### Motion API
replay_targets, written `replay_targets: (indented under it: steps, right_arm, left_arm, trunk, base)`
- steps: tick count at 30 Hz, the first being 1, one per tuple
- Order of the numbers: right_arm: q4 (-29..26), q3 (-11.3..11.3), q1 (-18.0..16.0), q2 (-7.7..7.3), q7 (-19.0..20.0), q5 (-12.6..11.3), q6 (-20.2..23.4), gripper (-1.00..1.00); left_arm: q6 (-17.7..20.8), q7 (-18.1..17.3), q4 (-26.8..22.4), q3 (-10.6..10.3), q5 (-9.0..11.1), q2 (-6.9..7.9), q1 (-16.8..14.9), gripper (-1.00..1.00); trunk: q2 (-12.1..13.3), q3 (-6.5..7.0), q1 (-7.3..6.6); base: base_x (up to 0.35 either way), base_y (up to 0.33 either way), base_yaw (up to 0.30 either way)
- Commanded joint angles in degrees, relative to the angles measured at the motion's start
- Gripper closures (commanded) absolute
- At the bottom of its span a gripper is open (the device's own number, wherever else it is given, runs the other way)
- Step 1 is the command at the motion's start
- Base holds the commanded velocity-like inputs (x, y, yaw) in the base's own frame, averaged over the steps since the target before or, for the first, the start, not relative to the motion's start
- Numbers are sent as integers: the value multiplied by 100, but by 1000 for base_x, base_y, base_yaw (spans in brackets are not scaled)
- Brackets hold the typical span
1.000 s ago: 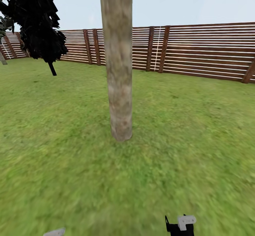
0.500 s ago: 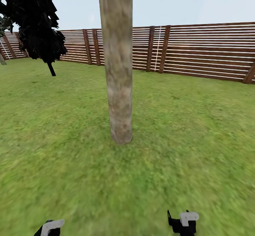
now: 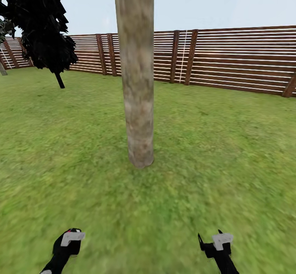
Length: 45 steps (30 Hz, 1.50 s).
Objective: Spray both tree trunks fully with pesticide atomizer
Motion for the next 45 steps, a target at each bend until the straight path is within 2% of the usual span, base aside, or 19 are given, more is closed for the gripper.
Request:
replay_targets:
  steps: [1, 2, 5, 9, 11, 13, 16, 21, 26, 35, 38, 39, 40, 41, 45]
  right_arm:
    - [-1529, 52, -227, -22, 2442, 2302, 1252, -100]
    - [-1546, 51, -303, -20, 2749, 2355, 1288, -100]
    - [-1585, 51, -640, 15, 3950, 2437, 1345, -100]
    - [-1598, 59, -1022, 72, 4687, 2531, 1365, -100]
    - [-1660, 61, -1118, 133, 5092, 2543, 1362, -100]
    - [-1905, 60, -1153, 175, 5538, 2545, 1362, -100]
    - [-1921, 58, -1157, 273, 5515, 2558, 1353, -100]
    - [-1945, 59, -1157, 293, 5528, 2547, 1357, -100]
    - [-1958, 75, -1161, 324, 5505, 2548, 1503, -100]
    - [-2077, 77, -1166, 607, 5410, 2569, 1791, -100]
    - [-2174, 84, -1166, 704, 5396, 2663, 1887, -100]
    - [-2546, 85, -1166, 792, 5396, 2909, 3590, -100]
    - [-2617, 86, -1166, 850, 5396, 3063, 3663, -100]
    - [-2646, 86, -1166, 878, 5397, 3134, 3689, 100]
    - [-2649, 86, -1166, 885, 5397, 3142, 3695, 100]
  left_arm:
    - [995, -3613, -156, 14, -3169, -5, -1182, 100]
    - [1016, -3797, -164, 15, -3293, -16, -1198, 100]
    - [1163, -4933, -255, 17, -3730, -47, -1268, 100]
    - [1396, -5817, -329, 11, -3868, -15, -1599, 100]
    - [1468, -6386, -354, 11, -3954, -66, -1748, 100]
    - [1636, -6780, -426, 16, -4216, -144, -1827, 100]
    - [1582, -6828, -431, 79, -4231, -47, -1864, 100]
    - [1592, -6812, -530, 61, -4270, -94, -1841, 100]
    - [1615, -6789, -631, 23, -4367, -249, -1837, 100]
    - [1905, -6532, -635, 23, -4657, -542, -1843, 100]
    - [2001, -6435, -646, 20, -4753, -640, -1845, 100]
    - [2161, -6298, -658, 18, -5242, -690, -1846, 100]
    - [2163, -6294, -671, 18, -5245, -730, -1846, 100]
    - [2215, -6287, -685, 17, -5247, -818, -1847, 100]
    - [2248, -6286, -794, 17, -5254, -905, -1846, 100]
  trunk:
    - [-2, -5, -1]
    - [-2, -5, -1]
    - [-2, -5, -1]
    - [-2, -5, -1]
    - [-2, -5, -1]
    - [-2, -5, -1]
    - [-2, -5, -1]
    - [-2, -5, -1]
    - [-2, -5, -1]
    - [-2, -5, -1]
    - [-2, -5, -1]
    - [-2, -5, -1]
    - [-2, -5, -1]
    - [-2, -5, -1]
    - [-2, -5, -1]
  base:
    - [0, 0, 0]
    - [0, 0, 0]
    - [0, 0, 0]
    - [0, 0, 0]
    - [0, 0, 0]
    - [0, 0, 0]
    - [0, 0, 0]
    - [0, 0, 0]
    - [0, 0, 0]
    - [0, 0, 0]
    - [0, 0, 0]
    - [0, 0, 0]
    - [0, 0, 0]
    - [0, 0, 0]
    - [0, 0, 0]
